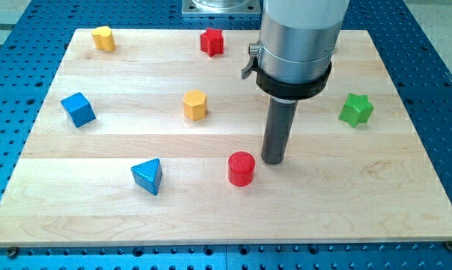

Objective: Move the red circle to the bottom left corner of the board

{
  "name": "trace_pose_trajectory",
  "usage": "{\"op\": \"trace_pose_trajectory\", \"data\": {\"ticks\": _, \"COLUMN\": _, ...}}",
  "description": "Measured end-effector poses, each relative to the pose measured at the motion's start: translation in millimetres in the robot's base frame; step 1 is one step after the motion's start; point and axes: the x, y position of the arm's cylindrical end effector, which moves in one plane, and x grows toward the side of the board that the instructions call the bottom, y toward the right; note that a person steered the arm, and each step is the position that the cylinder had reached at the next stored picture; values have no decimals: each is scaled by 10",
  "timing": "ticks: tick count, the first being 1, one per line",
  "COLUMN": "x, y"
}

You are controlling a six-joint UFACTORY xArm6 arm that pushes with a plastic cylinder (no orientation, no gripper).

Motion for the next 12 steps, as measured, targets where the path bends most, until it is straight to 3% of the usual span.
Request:
{"op": "trace_pose_trajectory", "data": {"ticks": 1, "x": -4, "y": -5}}
{"op": "trace_pose_trajectory", "data": {"ticks": 3, "x": -66, "y": -1167}}
{"op": "trace_pose_trajectory", "data": {"ticks": 5, "x": -164, "y": -148}}
{"op": "trace_pose_trajectory", "data": {"ticks": 7, "x": 675, "y": -734}}
{"op": "trace_pose_trajectory", "data": {"ticks": 8, "x": 852, "y": -452}}
{"op": "trace_pose_trajectory", "data": {"ticks": 10, "x": 933, "y": -2282}}
{"op": "trace_pose_trajectory", "data": {"ticks": 11, "x": 920, "y": -2039}}
{"op": "trace_pose_trajectory", "data": {"ticks": 12, "x": 648, "y": -1749}}
